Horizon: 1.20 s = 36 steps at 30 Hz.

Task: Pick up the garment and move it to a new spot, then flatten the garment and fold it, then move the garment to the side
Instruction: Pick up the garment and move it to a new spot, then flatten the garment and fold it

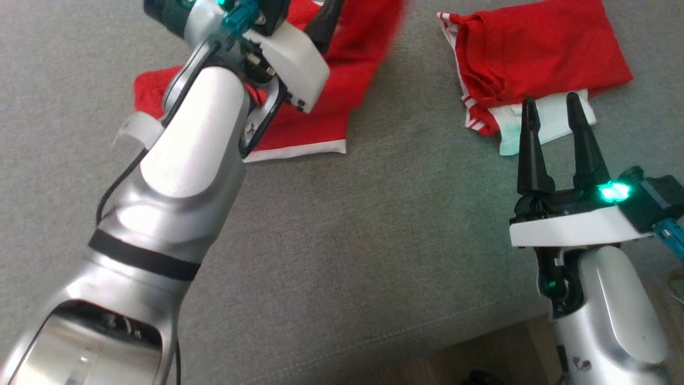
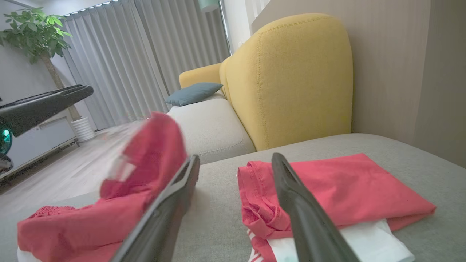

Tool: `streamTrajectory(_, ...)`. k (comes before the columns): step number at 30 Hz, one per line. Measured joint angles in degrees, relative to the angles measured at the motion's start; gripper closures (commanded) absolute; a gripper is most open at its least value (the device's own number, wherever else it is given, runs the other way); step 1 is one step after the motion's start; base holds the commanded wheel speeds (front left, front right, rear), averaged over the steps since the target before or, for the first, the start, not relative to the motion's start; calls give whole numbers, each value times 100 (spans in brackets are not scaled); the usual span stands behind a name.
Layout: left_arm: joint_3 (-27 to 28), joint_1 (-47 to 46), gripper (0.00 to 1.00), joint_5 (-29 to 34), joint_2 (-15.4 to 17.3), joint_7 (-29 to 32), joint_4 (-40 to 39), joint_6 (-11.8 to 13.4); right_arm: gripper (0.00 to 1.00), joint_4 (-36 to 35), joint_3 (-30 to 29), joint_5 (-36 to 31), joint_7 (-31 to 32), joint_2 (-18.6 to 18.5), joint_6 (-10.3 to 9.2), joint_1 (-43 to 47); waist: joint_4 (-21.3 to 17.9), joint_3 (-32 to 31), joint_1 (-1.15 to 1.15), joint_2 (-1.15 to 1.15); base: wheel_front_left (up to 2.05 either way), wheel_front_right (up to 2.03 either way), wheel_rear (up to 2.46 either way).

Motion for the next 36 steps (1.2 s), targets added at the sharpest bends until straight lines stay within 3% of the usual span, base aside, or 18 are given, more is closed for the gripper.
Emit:
streamTrajectory(8,138,-7,0,-182,113,-376,143,19,0,40,-70,-123,0,0,0,6,351,-106,0,0,0,0,0)
streamTrajectory(15,455,310,0,-365,531,-525,-63,203,0,159,-109,-298,0,0,0,95,731,-339,0,0,0,0,0)
streamTrajectory(23,918,2199,0,-782,937,-722,-692,630,0,493,-186,-584,0,0,0,444,1322,-760,0,0,0,0,0)
streamTrajectory(29,1301,3576,0,-1040,855,-770,-1444,965,0,764,-257,-710,0,1,0,585,1700,-1032,0,0,0,0,0)
streamTrajectory(36,1571,4301,0,-1027,550,-771,-2048,1010,0,873,-365,-920,31,2,0,659,2001,-1110,0,0,0,0,0)
